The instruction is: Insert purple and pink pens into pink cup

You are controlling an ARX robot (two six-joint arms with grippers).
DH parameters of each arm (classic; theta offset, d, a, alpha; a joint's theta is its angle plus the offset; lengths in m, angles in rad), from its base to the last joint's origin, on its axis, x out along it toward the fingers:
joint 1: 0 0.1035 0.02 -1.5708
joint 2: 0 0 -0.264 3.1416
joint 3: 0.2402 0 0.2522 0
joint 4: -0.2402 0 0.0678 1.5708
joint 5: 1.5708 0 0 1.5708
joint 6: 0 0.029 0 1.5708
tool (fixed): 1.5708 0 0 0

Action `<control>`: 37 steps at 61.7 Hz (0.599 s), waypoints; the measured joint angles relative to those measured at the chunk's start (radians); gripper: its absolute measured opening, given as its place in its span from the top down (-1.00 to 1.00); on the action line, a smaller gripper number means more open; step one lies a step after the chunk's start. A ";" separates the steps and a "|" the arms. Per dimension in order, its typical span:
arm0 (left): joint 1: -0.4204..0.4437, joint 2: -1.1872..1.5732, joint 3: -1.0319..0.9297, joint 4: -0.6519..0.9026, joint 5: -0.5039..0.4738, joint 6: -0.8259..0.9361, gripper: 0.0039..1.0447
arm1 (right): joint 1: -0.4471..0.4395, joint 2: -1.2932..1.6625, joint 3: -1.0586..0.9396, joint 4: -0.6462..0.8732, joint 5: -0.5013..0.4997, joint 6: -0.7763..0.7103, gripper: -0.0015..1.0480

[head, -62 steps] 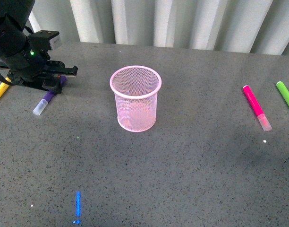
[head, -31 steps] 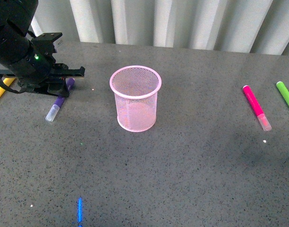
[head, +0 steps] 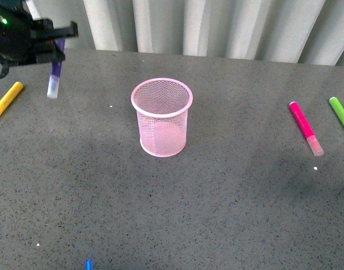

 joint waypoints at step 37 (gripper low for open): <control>-0.451 -0.100 -0.435 0.989 -0.342 -0.299 0.77 | 0.000 0.000 0.000 0.000 0.000 0.000 -0.87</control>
